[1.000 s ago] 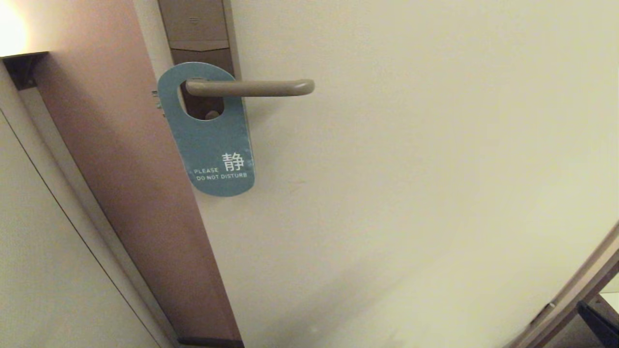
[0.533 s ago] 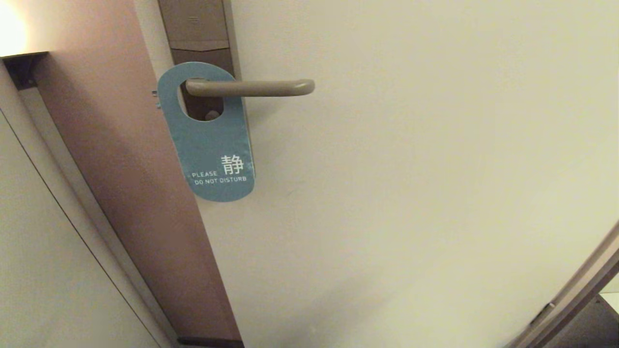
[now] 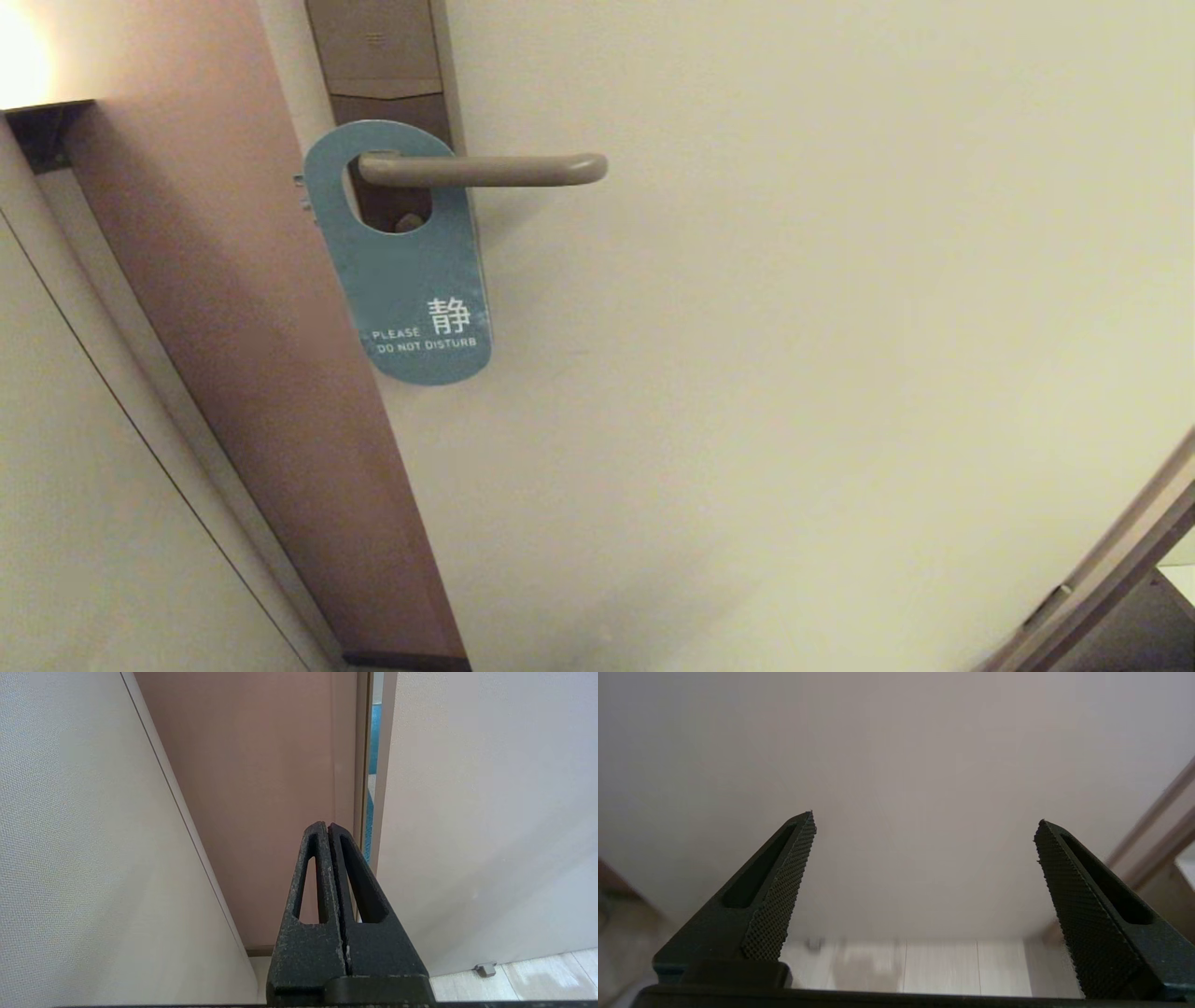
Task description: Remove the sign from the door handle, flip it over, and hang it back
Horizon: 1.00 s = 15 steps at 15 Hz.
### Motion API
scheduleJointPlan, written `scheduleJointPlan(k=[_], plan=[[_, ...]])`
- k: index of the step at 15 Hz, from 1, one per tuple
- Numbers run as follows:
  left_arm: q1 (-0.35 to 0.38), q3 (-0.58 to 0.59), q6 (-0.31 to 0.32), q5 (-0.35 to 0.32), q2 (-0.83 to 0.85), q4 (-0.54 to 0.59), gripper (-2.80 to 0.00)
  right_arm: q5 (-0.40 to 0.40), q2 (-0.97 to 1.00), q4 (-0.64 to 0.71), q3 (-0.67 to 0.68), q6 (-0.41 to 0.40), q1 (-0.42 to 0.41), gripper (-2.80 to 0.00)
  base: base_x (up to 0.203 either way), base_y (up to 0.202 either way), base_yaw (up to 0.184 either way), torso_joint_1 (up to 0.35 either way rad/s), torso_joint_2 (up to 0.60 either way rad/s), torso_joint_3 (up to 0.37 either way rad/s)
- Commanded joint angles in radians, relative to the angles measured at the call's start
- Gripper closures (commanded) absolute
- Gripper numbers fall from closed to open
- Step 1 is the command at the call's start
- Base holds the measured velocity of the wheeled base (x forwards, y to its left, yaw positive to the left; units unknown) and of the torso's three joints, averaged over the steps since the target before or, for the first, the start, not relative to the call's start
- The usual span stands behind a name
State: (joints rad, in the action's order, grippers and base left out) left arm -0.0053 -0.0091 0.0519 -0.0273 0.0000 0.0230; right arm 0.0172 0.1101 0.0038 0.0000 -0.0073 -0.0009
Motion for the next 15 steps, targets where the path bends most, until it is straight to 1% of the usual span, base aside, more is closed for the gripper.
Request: scheduleJointPlan(k=[1, 2, 4, 6, 14, 15], plan=[[0.001, 0.0, 0.0, 0.0, 0.0, 0.0, 0.0, 0.0, -0.079, 0.0, 0.0, 0.004, 0.001, -2.8, 0.0, 0.0, 0.0, 0.0, 0.0, 0.0], [0.001, 0.0, 0.0, 0.0, 0.0, 0.0, 0.0, -0.004, -0.107, 0.0, 0.0, 0.007, 0.001, -2.8, 0.0, 0.0, 0.0, 0.0, 0.0, 0.0], [-0.001, 0.0, 0.0, 0.0, 0.0, 0.0, 0.0, -0.011, -0.11, 0.001, 0.0, 0.041, 0.001, -2.8, 0.0, 0.0, 0.0, 0.0, 0.0, 0.0], [0.001, 0.0, 0.0, 0.0, 0.0, 0.0, 0.0, -0.014, -0.11, -0.001, 0.0, 0.051, 0.001, -2.8, 0.0, 0.0, 0.0, 0.0, 0.0, 0.0], [0.0, 0.0, 0.0, 0.0, 0.0, 0.0, 0.0, -0.031, -0.11, -0.001, 0.0, 0.062, 0.001, -2.8, 0.0, 0.0, 0.0, 0.0, 0.0, 0.0], [-0.001, 0.0, 0.0, 0.0, 0.0, 0.0, 0.0, -0.031, -0.11, -0.001, 0.0, 0.077, 0.001, 0.0, 0.0, 0.0, 0.0, 0.0, 0.0, 0.0]])
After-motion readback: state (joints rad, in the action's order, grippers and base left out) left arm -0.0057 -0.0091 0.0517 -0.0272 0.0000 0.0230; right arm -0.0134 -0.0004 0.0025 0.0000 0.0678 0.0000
